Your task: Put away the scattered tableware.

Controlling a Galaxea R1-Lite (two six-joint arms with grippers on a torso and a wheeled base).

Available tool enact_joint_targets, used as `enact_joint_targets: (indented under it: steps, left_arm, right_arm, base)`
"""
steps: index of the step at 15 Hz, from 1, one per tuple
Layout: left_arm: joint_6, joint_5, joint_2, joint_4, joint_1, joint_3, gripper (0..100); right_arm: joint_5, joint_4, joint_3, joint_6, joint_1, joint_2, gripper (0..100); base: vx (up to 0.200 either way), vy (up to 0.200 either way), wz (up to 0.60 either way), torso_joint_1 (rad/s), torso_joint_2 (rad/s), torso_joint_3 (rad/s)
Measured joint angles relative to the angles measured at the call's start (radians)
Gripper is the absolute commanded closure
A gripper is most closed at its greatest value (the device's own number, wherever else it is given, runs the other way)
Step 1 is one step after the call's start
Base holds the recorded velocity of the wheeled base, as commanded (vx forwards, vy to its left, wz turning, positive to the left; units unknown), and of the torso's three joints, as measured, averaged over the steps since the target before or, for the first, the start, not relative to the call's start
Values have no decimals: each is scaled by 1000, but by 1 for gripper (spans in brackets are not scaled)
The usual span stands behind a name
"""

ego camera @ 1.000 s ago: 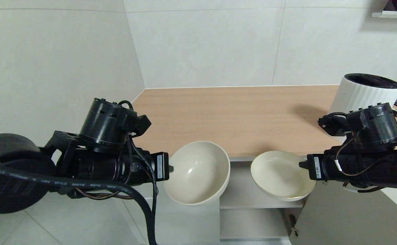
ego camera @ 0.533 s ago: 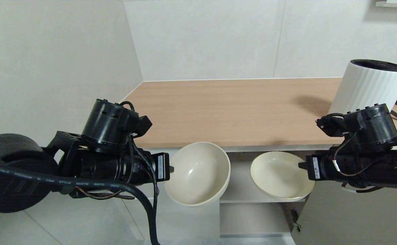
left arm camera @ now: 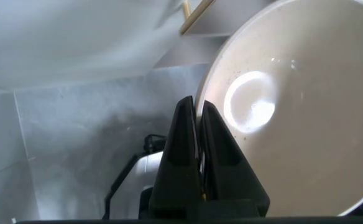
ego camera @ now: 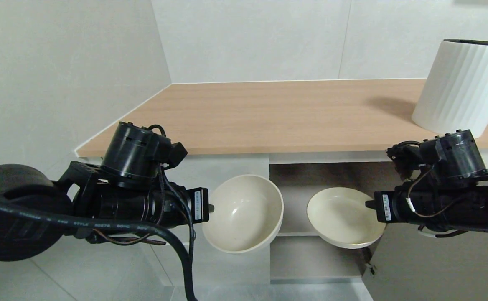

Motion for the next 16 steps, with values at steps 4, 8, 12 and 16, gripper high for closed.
enact_joint_targets:
  steps: [4, 8, 12, 16]
  left_arm:
    - [0, 0, 4, 0, 0, 0, 100]
    - [0, 0, 6, 0, 0, 0, 100]
    - [0, 0, 6, 0, -1, 0, 100]
    - [0, 0, 6, 0, 0, 1, 100]
  right_arm:
    - [0, 0, -1, 0, 0, 7, 100]
    - [0, 0, -1, 0, 0, 12, 100]
    - [0, -1, -3, 0, 0, 18, 100]
    - [0, -61, -3, 0, 0, 72, 100]
  base:
    - [0, 0, 0, -122, 452, 328]
    - [0, 0, 0, -40, 206, 157]
    - [0, 0, 0, 0, 0, 0]
    - [0, 0, 0, 0, 0, 0]
